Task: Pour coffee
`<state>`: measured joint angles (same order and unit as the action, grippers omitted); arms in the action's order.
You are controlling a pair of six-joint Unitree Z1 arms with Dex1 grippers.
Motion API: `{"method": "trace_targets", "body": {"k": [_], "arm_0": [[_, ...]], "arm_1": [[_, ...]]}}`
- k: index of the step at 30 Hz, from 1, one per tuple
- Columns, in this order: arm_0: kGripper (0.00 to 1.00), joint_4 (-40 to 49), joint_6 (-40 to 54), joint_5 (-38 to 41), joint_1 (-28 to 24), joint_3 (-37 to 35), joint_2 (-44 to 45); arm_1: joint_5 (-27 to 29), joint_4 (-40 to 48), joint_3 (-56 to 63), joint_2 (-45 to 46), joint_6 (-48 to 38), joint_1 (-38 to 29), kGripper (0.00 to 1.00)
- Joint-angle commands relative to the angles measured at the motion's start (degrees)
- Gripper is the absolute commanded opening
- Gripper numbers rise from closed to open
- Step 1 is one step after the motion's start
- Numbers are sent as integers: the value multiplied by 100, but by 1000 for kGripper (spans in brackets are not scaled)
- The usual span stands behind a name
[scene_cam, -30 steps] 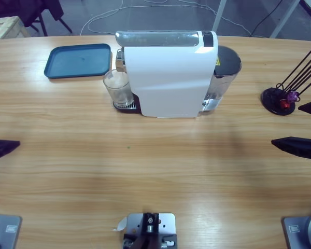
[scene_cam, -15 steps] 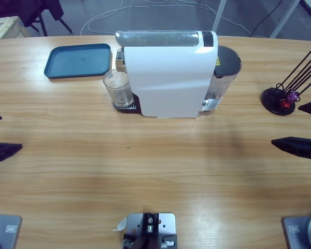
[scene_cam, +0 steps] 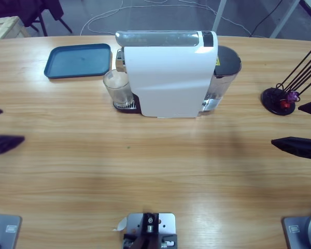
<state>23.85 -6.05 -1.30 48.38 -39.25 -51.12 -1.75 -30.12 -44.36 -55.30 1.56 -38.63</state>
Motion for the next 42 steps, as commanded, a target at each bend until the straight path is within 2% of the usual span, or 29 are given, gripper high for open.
{"method": "trace_targets", "body": {"k": [1, 3, 6, 10, 12, 13, 15, 20, 24, 34, 42], "arm_0": [[1000, -339, 930, -234, -373, -962, -1823], [990, -689, 1000, -849, -399, -1035, -2308], [987, -761, 1037, -774, -492, -1122, -2521], [1000, -1074, 1345, -58, -596, -802, -2572], [1000, -2084, 1413, 525, -874, -273, -2661], [1000, -2304, 1478, 884, -1032, -183, -2774], [1000, -2608, 1773, 1636, -1339, -95, -2941], [987, -3072, 2413, 2327, -1717, -44, -3429], [1000, -3589, 2811, 2371, -1796, -49, -4073], [1000, -5616, 2800, 2652, -1788, -84, -5611], [1000, -6040, 2793, 2846, -1795, -53, -6017]], "arm_1": [[-62, 42, 156, -139, 48, -66, 1000], [-62, 42, 156, -130, 51, -66, 1000], [-62, 45, 156, -134, 51, -66, 1000], [-83, 91, 186, -139, 51, -66, 1000], [-141, 342, 381, -137, -7, -66, 1000], [-139, 332, 379, -125, -7, -66, 1000], [-138, 332, 384, -112, -7, -66, 1000], [-132, 312, 360, -172, 11, -71, 1000], [-132, 305, 354, -192, 11, -75, 1000], [-132, 321, 349, -297, 28, -75, 1000], [-132, 323, 347, -341, 28, -75, 1000]]}}
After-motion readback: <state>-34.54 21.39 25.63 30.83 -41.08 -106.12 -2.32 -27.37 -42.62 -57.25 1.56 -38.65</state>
